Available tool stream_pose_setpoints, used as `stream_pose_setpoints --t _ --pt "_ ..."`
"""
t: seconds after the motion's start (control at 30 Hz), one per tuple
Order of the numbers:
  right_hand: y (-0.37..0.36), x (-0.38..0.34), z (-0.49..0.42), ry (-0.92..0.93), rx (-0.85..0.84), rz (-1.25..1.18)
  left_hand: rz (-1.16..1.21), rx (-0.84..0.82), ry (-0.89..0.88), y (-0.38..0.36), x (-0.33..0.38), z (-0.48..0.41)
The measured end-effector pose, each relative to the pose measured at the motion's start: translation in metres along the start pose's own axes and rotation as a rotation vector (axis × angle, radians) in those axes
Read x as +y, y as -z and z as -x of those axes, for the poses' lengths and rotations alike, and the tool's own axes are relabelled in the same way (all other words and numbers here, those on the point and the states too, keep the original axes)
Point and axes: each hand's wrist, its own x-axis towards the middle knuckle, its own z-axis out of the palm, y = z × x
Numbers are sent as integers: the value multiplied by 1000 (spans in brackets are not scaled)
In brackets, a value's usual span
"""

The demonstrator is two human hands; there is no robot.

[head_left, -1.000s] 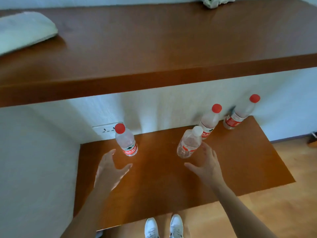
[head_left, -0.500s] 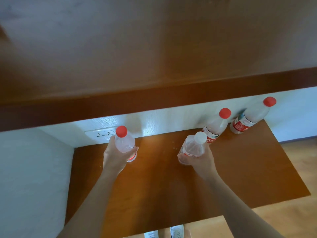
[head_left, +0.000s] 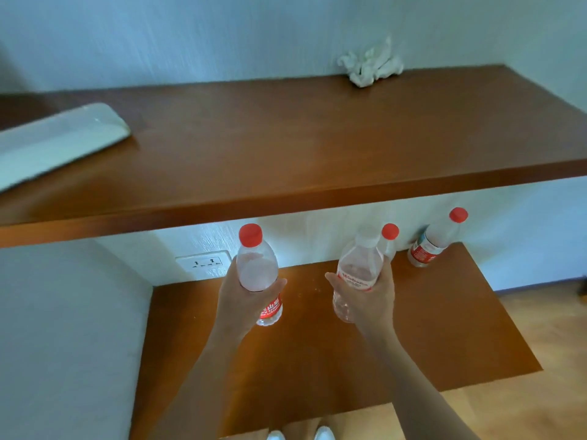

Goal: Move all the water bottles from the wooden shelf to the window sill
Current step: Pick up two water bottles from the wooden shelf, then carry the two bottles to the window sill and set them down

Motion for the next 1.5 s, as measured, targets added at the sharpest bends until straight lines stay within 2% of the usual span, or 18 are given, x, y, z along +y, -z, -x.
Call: stream_pose_setpoints --t 0.13,0.27,0.4,0.53,0.73,0.87,1.1,1.3,1.5 --pt "7 -33 19 31 85 -29 32 16 -32 4 25 12" --pt "5 -53 41 45 90 -81 47 67 -29 11 42 28" --pt "-11 -64 53 81 39 -71 24 96 -39 26 47 43" --pt "-33 -71 66 105 -5 -90 27 191 24 52 42 60" --pt "-74 -77 87 168 -204 -89 104 360 43 91 30 96" --pt "-100 -78 108 247 -431 -98 102 519 26 115 21 135" --pt "-115 -87 173 344 -906 -190 136 932 160 123 9 239" --pt "-115 -78 260 353 -1336 -222 144 1310 331 120 -2 355" --pt "-94 -79 369 402 -1734 -208 112 1658 406 110 -3 476"
